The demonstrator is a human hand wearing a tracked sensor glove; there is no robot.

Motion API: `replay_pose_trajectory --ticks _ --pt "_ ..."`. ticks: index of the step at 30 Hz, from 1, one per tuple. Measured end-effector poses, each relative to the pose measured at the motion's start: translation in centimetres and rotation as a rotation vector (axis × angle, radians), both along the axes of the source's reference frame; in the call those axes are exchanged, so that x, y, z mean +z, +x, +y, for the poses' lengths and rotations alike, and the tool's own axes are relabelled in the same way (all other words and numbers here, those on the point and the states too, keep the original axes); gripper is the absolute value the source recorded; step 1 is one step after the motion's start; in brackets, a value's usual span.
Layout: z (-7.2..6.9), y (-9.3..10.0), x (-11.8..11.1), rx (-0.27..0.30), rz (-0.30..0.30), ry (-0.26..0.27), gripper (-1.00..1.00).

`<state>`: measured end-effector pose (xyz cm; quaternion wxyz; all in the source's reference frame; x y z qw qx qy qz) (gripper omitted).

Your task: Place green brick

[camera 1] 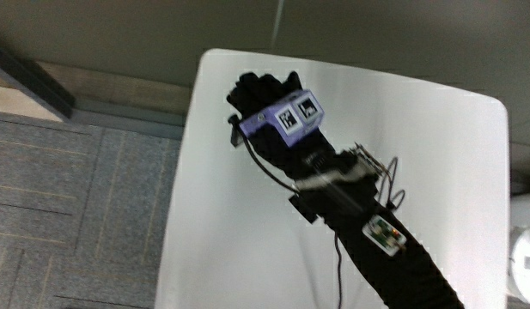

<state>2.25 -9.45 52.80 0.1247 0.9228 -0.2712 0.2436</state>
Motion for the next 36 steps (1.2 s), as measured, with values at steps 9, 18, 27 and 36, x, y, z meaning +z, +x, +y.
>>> replay_pose_trajectory --ticks 9,18,27,36 --pt "-1.1 0.4 1.9 0.091 0.074 -0.075 0.00" --pt "-0.6 1.1 3.4 0.102 0.093 -0.126 0.00" --pt "-0.7 1.0 3.0 0.093 0.107 -0.139 0.00" --pt "-0.8 1.6 2.7 0.100 0.106 -0.148 -0.35"
